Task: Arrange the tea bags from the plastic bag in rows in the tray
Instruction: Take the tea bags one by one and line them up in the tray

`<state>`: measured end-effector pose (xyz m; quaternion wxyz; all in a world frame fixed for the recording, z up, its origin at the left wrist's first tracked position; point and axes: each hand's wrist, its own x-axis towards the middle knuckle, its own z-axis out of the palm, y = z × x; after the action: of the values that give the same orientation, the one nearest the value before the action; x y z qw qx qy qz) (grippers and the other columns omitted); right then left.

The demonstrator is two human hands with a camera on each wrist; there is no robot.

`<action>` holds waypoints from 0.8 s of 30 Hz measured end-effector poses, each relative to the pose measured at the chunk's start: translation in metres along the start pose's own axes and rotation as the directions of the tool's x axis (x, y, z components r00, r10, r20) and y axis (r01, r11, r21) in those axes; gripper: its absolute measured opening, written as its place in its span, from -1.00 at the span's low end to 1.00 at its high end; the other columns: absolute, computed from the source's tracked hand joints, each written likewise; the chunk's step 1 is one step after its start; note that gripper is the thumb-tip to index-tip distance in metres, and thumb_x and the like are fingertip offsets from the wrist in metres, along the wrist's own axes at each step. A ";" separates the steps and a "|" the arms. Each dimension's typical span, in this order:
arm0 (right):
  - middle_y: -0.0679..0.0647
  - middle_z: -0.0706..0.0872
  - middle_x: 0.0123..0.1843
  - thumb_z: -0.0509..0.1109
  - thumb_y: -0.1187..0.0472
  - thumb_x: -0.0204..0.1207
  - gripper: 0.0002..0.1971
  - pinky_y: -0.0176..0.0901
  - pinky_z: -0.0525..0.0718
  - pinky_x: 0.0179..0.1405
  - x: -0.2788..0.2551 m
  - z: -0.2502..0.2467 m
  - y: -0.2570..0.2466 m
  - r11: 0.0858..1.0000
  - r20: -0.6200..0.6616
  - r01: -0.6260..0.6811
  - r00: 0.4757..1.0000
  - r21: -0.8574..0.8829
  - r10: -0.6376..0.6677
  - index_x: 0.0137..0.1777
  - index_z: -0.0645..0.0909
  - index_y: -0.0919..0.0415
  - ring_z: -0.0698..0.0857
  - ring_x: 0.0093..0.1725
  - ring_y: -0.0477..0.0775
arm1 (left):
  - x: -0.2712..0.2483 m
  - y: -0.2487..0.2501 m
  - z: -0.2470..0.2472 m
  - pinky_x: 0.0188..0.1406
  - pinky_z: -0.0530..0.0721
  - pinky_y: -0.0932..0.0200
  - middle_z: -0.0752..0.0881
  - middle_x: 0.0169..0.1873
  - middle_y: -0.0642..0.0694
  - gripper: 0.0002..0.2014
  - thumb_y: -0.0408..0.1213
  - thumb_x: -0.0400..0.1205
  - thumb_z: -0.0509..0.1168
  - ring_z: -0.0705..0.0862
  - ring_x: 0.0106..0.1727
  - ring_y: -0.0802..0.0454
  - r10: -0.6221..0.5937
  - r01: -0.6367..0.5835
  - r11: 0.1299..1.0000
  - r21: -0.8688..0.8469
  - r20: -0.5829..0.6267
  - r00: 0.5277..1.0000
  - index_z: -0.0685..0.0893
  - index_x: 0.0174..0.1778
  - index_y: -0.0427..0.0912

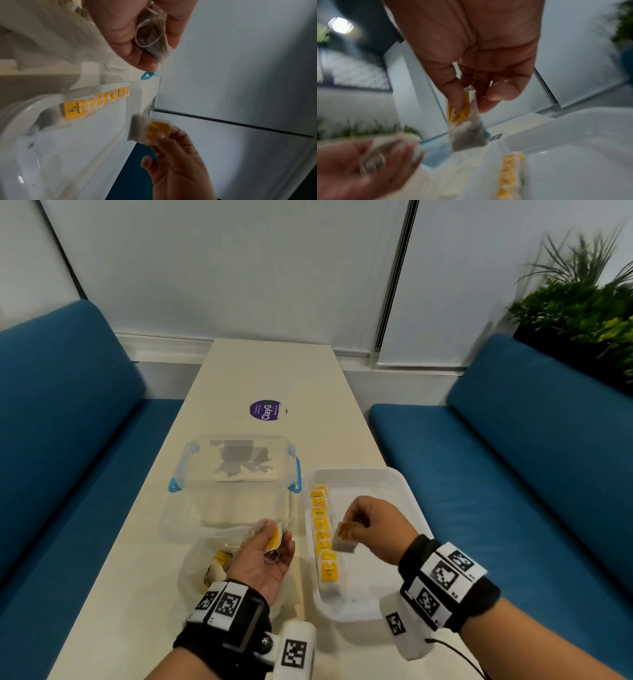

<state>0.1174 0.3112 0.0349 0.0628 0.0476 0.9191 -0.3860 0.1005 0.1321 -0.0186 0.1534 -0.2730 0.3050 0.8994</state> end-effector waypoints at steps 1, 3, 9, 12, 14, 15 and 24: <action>-0.11 0.61 -0.29 0.41 0.33 0.47 -0.72 -0.40 0.48 -0.31 0.002 0.002 0.006 0.999 0.013 -0.032 0.999 -0.042 0.032 -0.35 0.47 -0.02 0.57 -0.29 -0.16 | -0.001 0.000 0.001 -0.55 0.69 0.31 0.61 -0.29 -0.17 -0.87 -0.39 0.62 0.26 0.66 -0.39 0.03 -0.001 0.001 1.000 0.004 0.002 1.000 0.56 -0.26 -0.18; -0.08 0.62 -0.20 0.34 0.33 0.51 -0.75 -0.37 0.49 -0.23 0.005 0.010 0.017 0.985 0.100 -0.109 0.987 -0.132 0.123 -0.32 0.49 -0.02 0.60 -0.17 -0.06 | -0.001 -0.001 0.002 -0.55 0.69 0.30 0.61 -0.30 -0.18 -0.87 -0.39 0.62 0.26 0.65 -0.40 0.03 -0.003 0.003 1.000 0.013 0.003 1.000 0.57 -0.26 -0.19; 0.18 0.60 0.13 0.22 0.44 0.55 -0.70 -0.09 0.70 -0.24 0.010 0.043 0.028 0.899 0.355 -0.243 0.856 -0.364 0.375 0.22 0.59 0.24 0.63 -0.06 0.14 | -0.001 -0.006 0.001 -0.55 0.69 0.28 0.62 -0.35 -0.17 -0.88 -0.40 0.61 0.27 0.68 -0.50 0.06 -0.027 0.027 1.000 0.012 0.013 1.000 0.57 -0.26 -0.22; 0.17 0.61 -0.09 0.25 0.52 0.51 -0.72 -0.07 0.70 -0.30 0.016 0.053 0.026 0.874 0.400 -0.300 0.799 -0.382 0.449 0.11 0.58 0.21 0.67 -0.09 0.19 | 0.000 -0.005 -0.001 -0.57 0.69 0.28 0.64 -0.44 -0.17 -0.88 -0.41 0.61 0.26 0.69 -0.56 0.06 -0.031 0.031 1.000 0.000 0.013 0.999 0.58 -0.26 -0.23; 0.05 0.54 -0.30 0.31 0.51 0.51 -0.80 -0.21 0.62 -0.36 0.023 0.057 0.022 0.860 0.436 -0.245 0.780 -0.447 0.449 -0.09 0.55 0.17 0.64 -0.14 0.10 | 0.000 -0.004 -0.003 -0.57 0.70 0.27 0.64 -0.42 -0.17 -0.88 -0.41 0.61 0.26 0.70 -0.57 0.06 -0.031 0.031 0.999 -0.008 0.011 0.999 0.57 -0.25 -0.23; -0.01 0.49 -0.35 0.33 0.48 0.51 -0.79 -0.26 0.56 -0.40 0.025 0.058 0.019 0.846 0.441 -0.214 0.776 -0.489 0.451 -0.18 0.52 0.14 0.61 -0.21 0.05 | 0.000 -0.004 -0.004 -0.57 0.70 0.27 0.63 -0.39 -0.18 -0.89 -0.41 0.61 0.26 0.70 -0.57 0.07 -0.030 0.030 0.999 -0.010 0.011 0.999 0.57 -0.25 -0.22; 0.01 0.47 -0.38 0.43 0.42 0.44 -0.68 -0.16 0.66 -0.22 0.036 0.072 0.029 0.821 0.348 -0.265 0.809 -0.506 0.475 -0.37 0.38 0.14 0.58 -0.29 0.05 | 0.001 -0.003 -0.010 -0.55 0.69 0.28 0.70 -0.55 -0.15 -0.87 -0.39 0.61 0.26 0.69 -0.53 0.06 -0.050 0.050 0.999 0.007 0.009 0.999 0.59 -0.27 -0.25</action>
<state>0.0918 0.2817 -0.0412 0.3628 0.1228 0.9113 -0.1513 0.1055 0.1283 -0.0272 0.1783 -0.2757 0.3002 0.8956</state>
